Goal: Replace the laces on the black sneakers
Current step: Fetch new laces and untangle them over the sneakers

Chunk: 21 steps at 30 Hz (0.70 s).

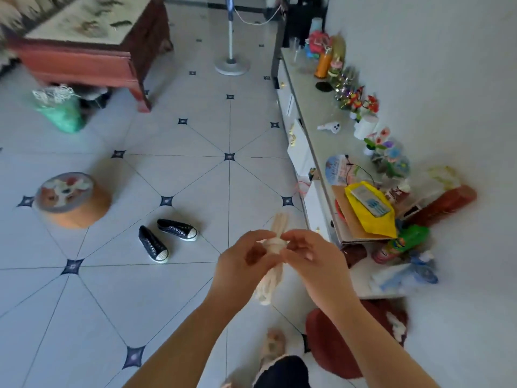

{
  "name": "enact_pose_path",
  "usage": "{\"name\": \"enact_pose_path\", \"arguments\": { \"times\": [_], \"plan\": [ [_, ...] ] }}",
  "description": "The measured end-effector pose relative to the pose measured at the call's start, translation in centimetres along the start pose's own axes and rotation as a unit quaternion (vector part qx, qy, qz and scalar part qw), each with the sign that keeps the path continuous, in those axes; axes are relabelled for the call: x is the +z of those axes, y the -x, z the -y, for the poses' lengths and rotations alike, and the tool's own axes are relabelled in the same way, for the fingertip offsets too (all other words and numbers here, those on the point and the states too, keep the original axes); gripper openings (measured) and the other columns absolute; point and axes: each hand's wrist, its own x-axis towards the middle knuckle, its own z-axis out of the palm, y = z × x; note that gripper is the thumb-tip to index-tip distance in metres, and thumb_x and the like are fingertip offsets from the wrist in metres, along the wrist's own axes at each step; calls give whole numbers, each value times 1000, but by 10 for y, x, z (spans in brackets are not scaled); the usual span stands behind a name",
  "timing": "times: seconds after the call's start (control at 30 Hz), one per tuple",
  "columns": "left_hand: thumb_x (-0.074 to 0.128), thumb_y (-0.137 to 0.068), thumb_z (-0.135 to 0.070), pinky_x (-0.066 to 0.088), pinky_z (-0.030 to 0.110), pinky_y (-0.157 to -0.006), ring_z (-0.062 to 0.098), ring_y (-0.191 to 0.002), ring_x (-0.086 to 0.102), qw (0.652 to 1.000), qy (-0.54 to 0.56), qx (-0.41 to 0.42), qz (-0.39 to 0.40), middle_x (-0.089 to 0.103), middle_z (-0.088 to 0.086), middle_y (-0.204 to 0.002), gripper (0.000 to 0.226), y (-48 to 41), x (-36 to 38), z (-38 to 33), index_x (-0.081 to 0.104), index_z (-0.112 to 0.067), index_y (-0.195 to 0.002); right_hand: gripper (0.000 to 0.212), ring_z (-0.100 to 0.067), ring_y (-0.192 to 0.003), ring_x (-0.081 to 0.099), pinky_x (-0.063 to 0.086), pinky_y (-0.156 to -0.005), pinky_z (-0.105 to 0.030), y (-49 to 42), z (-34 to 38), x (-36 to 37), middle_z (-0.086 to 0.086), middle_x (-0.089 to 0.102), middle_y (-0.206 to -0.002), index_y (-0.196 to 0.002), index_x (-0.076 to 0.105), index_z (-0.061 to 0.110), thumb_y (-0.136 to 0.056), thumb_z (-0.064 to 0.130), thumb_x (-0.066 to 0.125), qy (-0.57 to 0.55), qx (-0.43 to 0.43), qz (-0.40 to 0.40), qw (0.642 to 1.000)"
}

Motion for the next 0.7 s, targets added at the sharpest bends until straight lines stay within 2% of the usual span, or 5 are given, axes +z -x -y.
{"name": "enact_pose_path", "arguments": {
  "times": [0.17,0.33,0.5,0.63,0.7],
  "plan": [
    [61,-81,0,53,29,-71,23,-70,65,984,165,-49,-41,71,10,-78,31,-42,-30,3,63,-30,-89,45,5,-83,58,43,-74,-6,-65,16,25,17,62,-88,-87,54,48,-83,4,63,47,-76,94,992],
    [62,-81,-6,50,43,-77,26,-73,65,965,245,-79,-57,68,14,-83,16,-87,-57,-9,58,-13,-94,21,7,-81,59,44,-68,-6,-137,34,43,20,61,-87,-88,64,33,-80,15,71,77,-166,148,972],
    [67,-79,-16,45,8,-68,-2,-81,59,988,4,-63,-143,65,-11,-91,11,-125,-92,-12,66,-25,-85,8,2,-73,59,48,-64,-13,-197,47,66,20,60,-72,-81,67,27,-78,22,72,124,-230,246,933],
    [68,-80,-30,42,6,-68,-3,-78,54,973,-168,-28,-157,58,-17,-83,17,-130,-123,-7,56,-43,-79,18,7,-71,54,39,-58,-6,-225,62,98,22,54,-64,-76,58,39,-76,26,70,194,-288,315,883],
    [69,-80,-28,41,7,-68,-1,-77,53,963,-225,-1,-150,56,-18,-81,14,-131,-142,-4,59,-37,-84,12,9,-73,54,40,-61,-6,-234,70,116,22,54,-63,-77,63,35,-75,25,70,202,-298,346,866]
  ]
}}
